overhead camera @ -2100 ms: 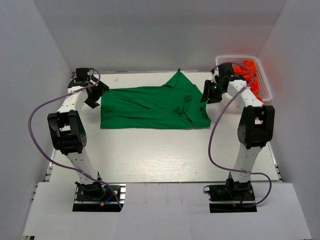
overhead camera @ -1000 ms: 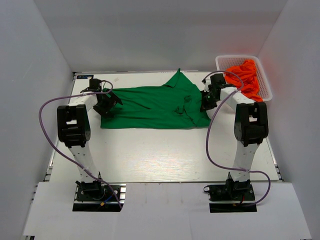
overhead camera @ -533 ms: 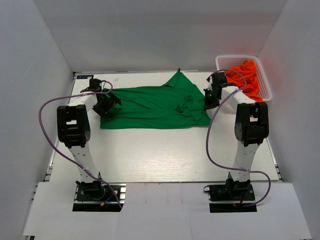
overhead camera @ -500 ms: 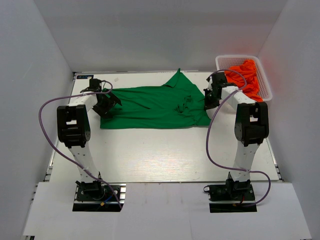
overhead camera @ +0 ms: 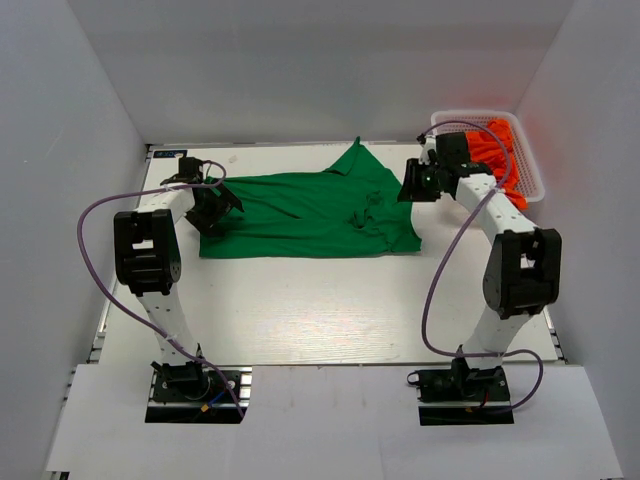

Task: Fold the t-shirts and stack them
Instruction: Fold the flattened tshirt in 1/3 of the way

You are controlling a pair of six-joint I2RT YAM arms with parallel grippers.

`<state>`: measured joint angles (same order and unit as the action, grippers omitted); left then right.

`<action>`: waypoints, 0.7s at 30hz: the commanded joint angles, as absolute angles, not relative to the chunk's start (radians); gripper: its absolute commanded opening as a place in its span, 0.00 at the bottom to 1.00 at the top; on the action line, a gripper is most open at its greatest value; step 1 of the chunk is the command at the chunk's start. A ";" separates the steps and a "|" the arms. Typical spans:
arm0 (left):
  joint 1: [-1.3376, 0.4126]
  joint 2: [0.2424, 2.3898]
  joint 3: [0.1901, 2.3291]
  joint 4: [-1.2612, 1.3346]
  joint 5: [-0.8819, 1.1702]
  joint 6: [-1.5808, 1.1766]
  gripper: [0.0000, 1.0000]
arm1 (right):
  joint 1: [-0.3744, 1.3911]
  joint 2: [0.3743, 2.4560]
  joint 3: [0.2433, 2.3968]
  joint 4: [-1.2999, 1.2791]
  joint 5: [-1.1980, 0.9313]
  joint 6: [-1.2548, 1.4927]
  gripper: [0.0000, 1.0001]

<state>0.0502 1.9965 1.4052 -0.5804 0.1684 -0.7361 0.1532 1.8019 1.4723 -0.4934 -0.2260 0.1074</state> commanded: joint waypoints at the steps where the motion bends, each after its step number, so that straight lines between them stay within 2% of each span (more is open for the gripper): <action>1: 0.054 1.979 1.396 -0.626 0.133 -0.695 1.00 | 0.178 1.769 1.389 -0.437 -0.357 0.149 0.41; 7: 0.054 1.979 1.378 -0.617 0.144 -0.695 1.00 | 0.172 1.866 1.313 -0.371 -0.437 0.231 0.38; 14: 0.063 1.961 1.336 -0.626 0.106 -0.695 1.00 | 0.106 1.962 1.279 -0.354 -0.332 0.388 0.29; 21: 0.063 1.882 1.229 -0.627 0.074 -0.695 1.00 | 0.015 1.879 1.009 -0.387 -0.305 0.538 0.24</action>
<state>0.0521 1.9190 1.2938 -0.5571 0.1600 -0.7212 0.0513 1.9099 1.1400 -0.3031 -0.4046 0.4709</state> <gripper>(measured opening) 0.996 0.241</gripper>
